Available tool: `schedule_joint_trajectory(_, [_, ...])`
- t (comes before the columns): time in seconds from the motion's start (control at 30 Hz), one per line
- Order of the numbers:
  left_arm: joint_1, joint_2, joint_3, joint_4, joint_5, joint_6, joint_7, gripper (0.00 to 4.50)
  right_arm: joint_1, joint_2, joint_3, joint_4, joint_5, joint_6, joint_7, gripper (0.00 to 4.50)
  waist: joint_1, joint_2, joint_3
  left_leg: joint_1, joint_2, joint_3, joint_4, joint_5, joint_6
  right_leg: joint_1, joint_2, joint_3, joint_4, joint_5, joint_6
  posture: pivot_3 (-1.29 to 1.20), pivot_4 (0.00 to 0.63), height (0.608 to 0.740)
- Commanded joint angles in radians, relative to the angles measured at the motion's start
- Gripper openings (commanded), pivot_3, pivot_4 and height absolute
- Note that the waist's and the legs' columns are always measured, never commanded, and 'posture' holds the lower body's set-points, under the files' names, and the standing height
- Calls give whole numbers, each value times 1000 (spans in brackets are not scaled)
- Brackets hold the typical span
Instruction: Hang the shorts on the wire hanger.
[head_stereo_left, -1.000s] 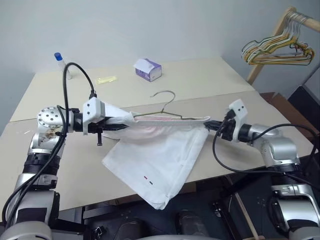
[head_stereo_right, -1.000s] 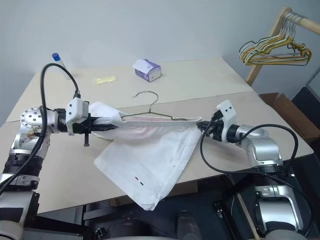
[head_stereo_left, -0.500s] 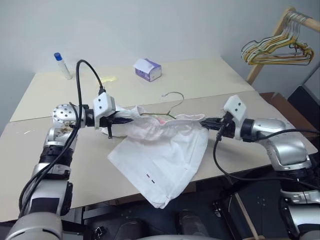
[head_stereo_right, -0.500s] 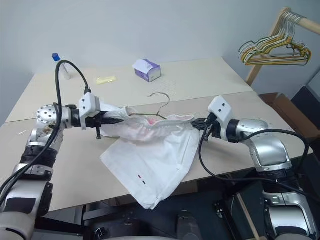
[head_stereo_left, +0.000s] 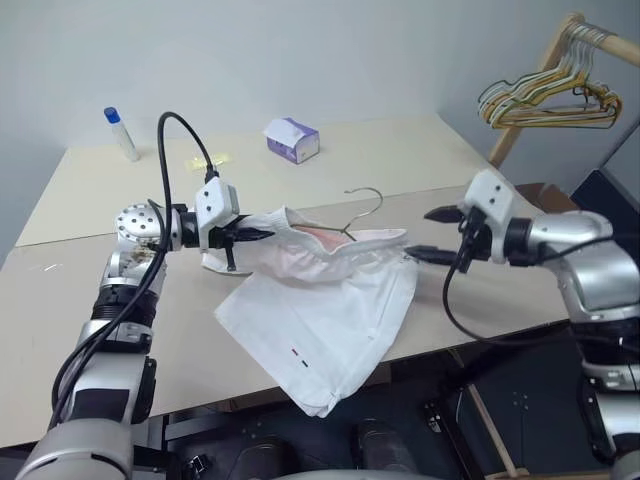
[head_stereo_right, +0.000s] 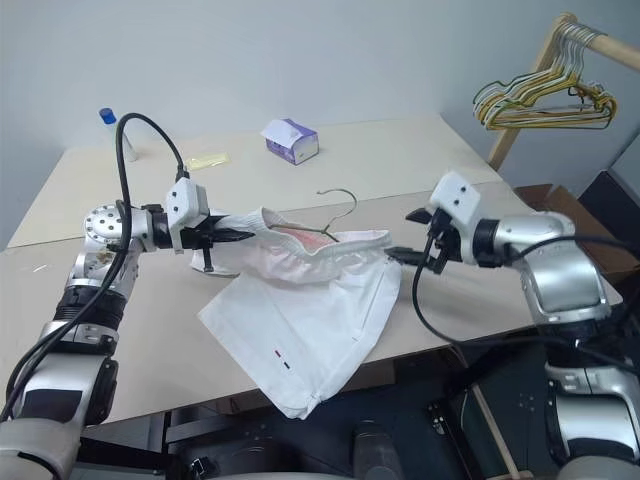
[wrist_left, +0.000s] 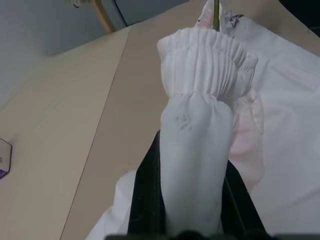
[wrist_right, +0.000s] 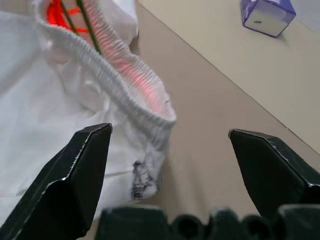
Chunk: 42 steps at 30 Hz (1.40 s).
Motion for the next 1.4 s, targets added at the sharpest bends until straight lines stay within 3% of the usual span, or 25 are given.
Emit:
schedule_joint_trajectory(0.03, [-22,5,30,-35,-26,-5,7,302,-84,34,58,134,-35,-41,71,4450,0,0,0,0,0,0,0,0,0,0,0,0,0,0,0,-63,0,740])
schedule_joint_trajectory(0.27, [-8,8,44,-76,-37,16,29,302,-202,161,168,396,-141,-134,120,4450,3,0,0,-2,0,0,0,3,-6,-1,0,0,1,0,0,-23,0,740])
schedule_joint_trajectory(0.53, [22,10,56,-133,-44,51,41,302,-223,275,201,425,-181,-136,115,4450,6,0,0,-4,0,-1,0,4,-7,-1,0,-2,2,0,1,-17,0,740])
schedule_joint_trajectory(0.67, [22,5,57,-140,-46,59,45,302,-237,320,192,447,-202,-128,79,3560,5,1,0,-4,0,-1,0,5,-8,-1,0,-2,2,0,1,-17,0,740])
schedule_joint_trajectory(0.93, [20,0,59,-133,-49,60,60,302,-208,279,166,395,-199,-112,94,658,7,1,0,-5,0,-1,0,5,-8,-1,0,-2,2,0,1,-38,0,740])
schedule_joint_trajectory(1.0, [13,-7,63,-116,-47,54,79,302,-190,257,147,337,-183,-89,97,150,5,1,0,-5,0,-1,0,5,-9,-1,0,-2,2,1,1,-38,0,740])
schedule_joint_trajectory(1.2, [-2,-13,58,-80,-35,52,103,302,-145,218,95,177,-138,22,74,33,4,1,0,-5,0,-1,0,5,-9,-1,0,-2,2,1,0,-71,0,740])
schedule_joint_trajectory(1.3, [-14,-2,48,-57,-34,69,74,897,-107,176,54,48,-93,142,69,28,5,1,0,-5,0,-1,0,5,-9,-2,0,-2,2,1,0,-83,0,740])
schedule_joint_trajectory(1.4, [-36,6,56,-37,-39,52,58,1844,-54,122,36,-88,-67,251,53,28,5,1,0,-6,0,-2,0,5,-9,-2,0,-3,2,1,0,-95,0,740])
